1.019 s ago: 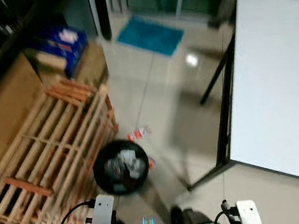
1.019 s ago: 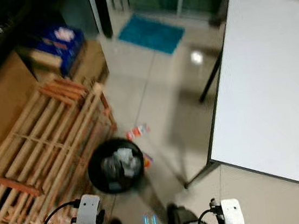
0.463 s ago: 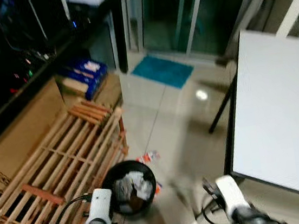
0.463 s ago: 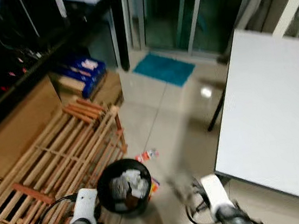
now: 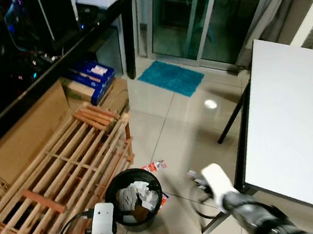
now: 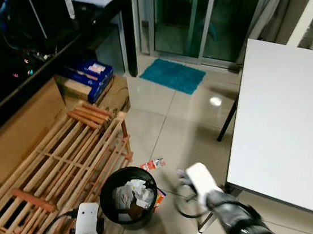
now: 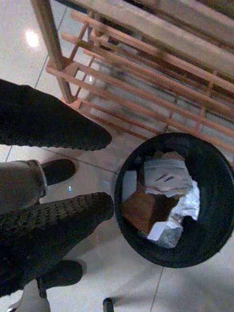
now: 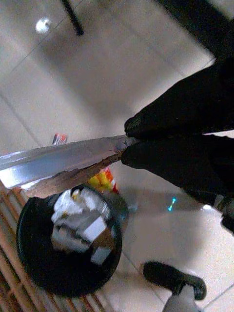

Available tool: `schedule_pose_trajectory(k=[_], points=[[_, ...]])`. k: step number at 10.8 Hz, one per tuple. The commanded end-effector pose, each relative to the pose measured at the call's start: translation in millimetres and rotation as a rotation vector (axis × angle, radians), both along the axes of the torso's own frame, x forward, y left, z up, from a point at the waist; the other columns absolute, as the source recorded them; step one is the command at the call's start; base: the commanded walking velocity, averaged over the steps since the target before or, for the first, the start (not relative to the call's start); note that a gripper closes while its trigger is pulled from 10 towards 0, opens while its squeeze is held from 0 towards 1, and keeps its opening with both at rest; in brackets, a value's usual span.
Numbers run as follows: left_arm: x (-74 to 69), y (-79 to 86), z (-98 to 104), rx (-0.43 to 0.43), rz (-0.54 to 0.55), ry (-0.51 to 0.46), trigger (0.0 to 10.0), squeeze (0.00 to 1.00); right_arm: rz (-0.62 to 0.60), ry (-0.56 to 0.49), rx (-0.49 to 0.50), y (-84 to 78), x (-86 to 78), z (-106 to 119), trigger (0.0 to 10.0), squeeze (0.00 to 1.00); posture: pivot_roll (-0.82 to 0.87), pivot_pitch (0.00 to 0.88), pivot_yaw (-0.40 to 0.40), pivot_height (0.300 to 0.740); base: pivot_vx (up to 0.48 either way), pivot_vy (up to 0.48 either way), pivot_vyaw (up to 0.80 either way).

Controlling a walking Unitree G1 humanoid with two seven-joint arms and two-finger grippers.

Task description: Picking trash to rubbish bin

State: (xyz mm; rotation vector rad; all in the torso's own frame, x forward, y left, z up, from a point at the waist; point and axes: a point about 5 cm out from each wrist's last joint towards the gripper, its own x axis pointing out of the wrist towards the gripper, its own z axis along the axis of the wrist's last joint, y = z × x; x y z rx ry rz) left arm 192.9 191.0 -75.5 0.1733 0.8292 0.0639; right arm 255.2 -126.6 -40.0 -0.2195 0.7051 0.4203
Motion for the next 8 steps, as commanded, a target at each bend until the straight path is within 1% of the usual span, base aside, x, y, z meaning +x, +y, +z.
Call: schedule_pose_trajectory(k=[1,2,3,4,5,6,7,8], points=[[-7.2,-2.8,-3.7,0.002,0.015,0.011,10.0,0.00,0.022,0.011,0.001,3.9,2.9,1.8,10.0,0.00,0.05,0.124,-0.121,0.740,0.000,0.000,0.00],[-11.2,-3.5,-5.4,0.002,0.016,0.012,10.0,0.00,0.042,0.006,-0.005,8.6,4.5,3.2,10.0,0.00,0.06,0.149,-0.127,0.740,0.000,0.000,0.00],[-20.0,-3.3,-8.8,0.003,0.029,0.021,10.0,0.00,0.073,-0.009,0.017,24.2,11.9,10.1,10.0,0.00,0.08,0.194,-0.135,0.740,0.000,0.000,0.00],[-23.2,-3.1,-9.9,0.004,0.033,0.022,10.0,0.00,0.079,-0.013,0.024,27.8,13.0,11.5,10.0,0.00,0.08,0.201,-0.135,0.740,0.000,0.000,0.00],[-38.5,0.7,-14.6,0.003,0.066,0.033,10.0,0.00,0.105,-0.029,0.049,45.8,17.6,17.7,10.0,0.00,0.09,0.242,-0.138,0.740,0.000,0.000,0.00],[-42.4,1.5,-15.4,0.008,0.065,0.031,10.0,0.00,0.099,-0.046,0.062,54.6,22.8,23.5,10.0,0.00,0.10,0.292,-0.138,0.740,0.000,0.000,0.00],[-49.1,2.7,-16.5,0.017,0.061,0.026,10.0,0.00,0.074,-0.071,0.096,67.9,31.4,33.8,10.0,0.00,0.10,0.311,-0.139,0.740,0.000,0.000,0.00],[-52.9,3.3,-16.6,0.027,0.051,0.018,10.0,0.00,0.029,-0.096,0.129,76.1,41.6,45.4,10.0,0.00,0.10,0.335,-0.139,0.740,0.000,0.000,0.00]])
